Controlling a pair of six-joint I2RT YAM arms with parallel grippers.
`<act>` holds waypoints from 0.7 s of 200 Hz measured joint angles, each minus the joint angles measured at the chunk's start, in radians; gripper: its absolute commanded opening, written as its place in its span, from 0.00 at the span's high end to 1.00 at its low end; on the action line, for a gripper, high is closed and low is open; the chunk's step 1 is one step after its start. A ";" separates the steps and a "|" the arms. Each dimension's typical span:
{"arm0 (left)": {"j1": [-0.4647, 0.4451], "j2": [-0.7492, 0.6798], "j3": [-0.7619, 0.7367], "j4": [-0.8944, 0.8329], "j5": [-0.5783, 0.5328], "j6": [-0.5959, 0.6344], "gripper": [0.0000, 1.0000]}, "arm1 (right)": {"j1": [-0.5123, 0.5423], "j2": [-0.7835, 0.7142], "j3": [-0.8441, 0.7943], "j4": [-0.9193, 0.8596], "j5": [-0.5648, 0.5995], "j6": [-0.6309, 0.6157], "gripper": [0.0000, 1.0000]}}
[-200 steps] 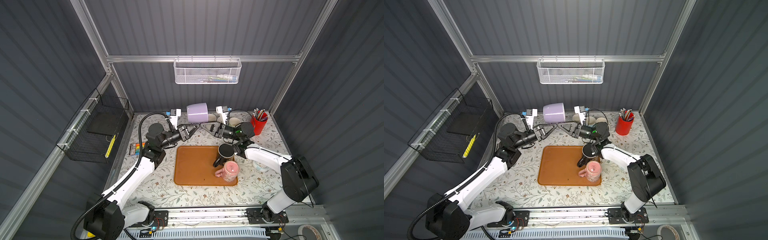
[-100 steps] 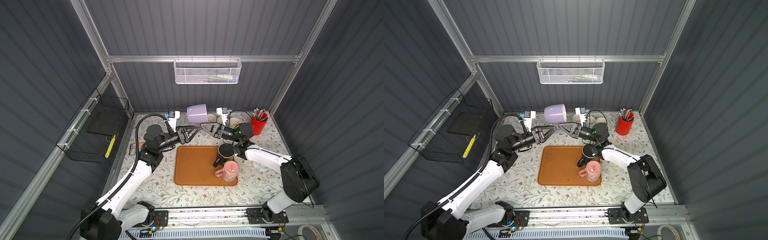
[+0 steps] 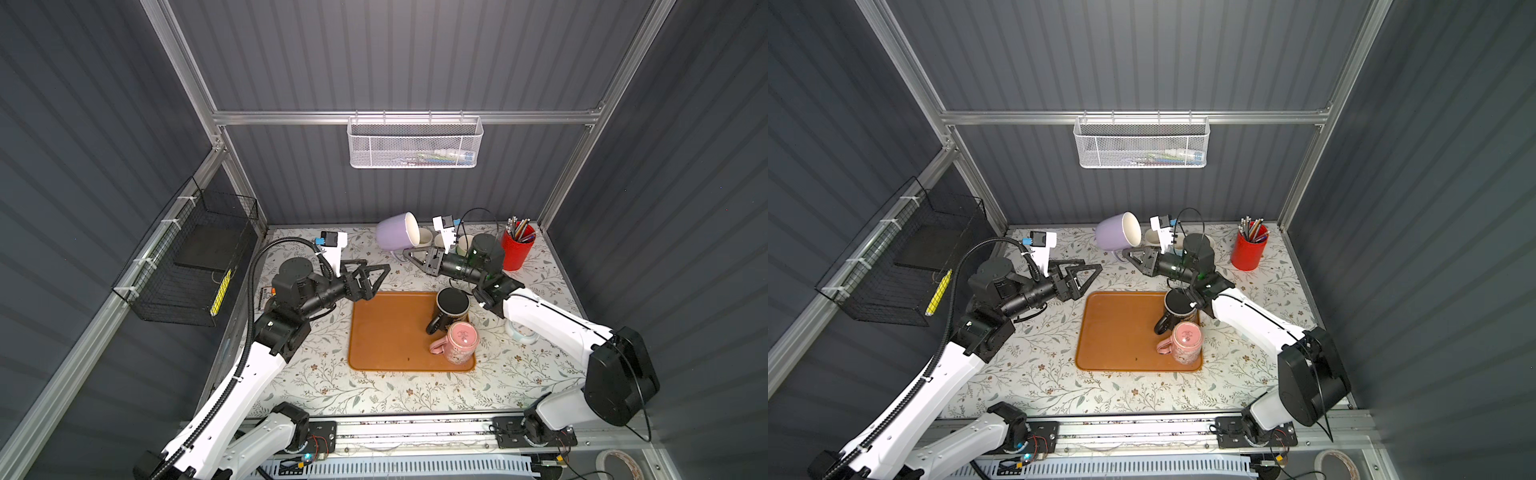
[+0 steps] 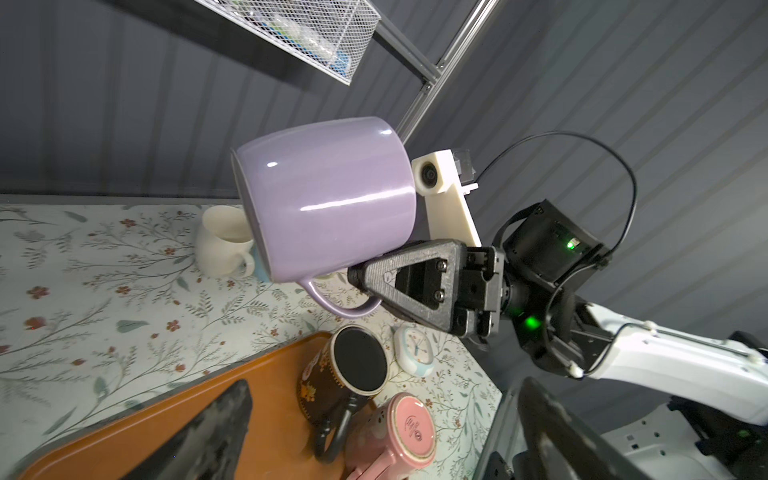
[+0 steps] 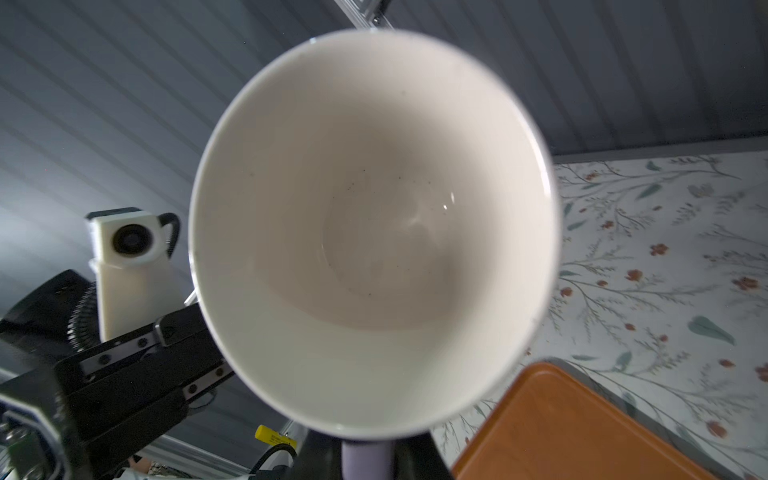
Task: Turn the mug right side up
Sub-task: 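Carry the purple mug with the right gripper beside the white mug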
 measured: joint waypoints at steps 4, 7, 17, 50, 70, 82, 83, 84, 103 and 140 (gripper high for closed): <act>0.000 -0.008 0.003 -0.017 -0.017 0.010 0.00 | 0.003 0.001 0.011 -0.029 0.014 -0.011 1.00; 0.000 -0.014 0.006 -0.027 -0.029 0.016 0.00 | 0.006 0.002 0.023 -0.055 0.027 -0.021 1.00; 0.000 -0.032 0.010 -0.056 -0.062 0.036 0.00 | 0.018 0.010 0.064 -0.135 0.071 -0.048 1.00; 0.000 -0.100 0.014 -0.154 -0.189 0.100 0.00 | 0.071 0.076 0.223 -0.356 0.225 -0.122 1.00; 0.000 -0.120 0.020 -0.216 -0.263 0.127 0.00 | 0.098 0.134 0.310 -0.465 0.315 -0.153 1.00; 0.000 -0.128 0.022 -0.250 -0.303 0.143 0.00 | 0.114 0.170 0.357 -0.529 0.373 -0.168 1.00; 0.000 -0.129 0.022 -0.253 -0.306 0.145 0.00 | 0.114 0.170 0.357 -0.529 0.373 -0.168 1.00; 0.000 -0.129 0.022 -0.256 -0.308 0.145 0.00 | 0.116 0.174 0.363 -0.538 0.379 -0.169 1.00; 0.000 -0.138 0.023 -0.306 -0.356 0.164 0.00 | 0.138 0.241 0.444 -0.633 0.465 -0.185 1.00; 0.000 -0.159 0.023 -0.389 -0.432 0.193 0.00 | 0.164 0.371 0.592 -0.764 0.593 -0.193 1.00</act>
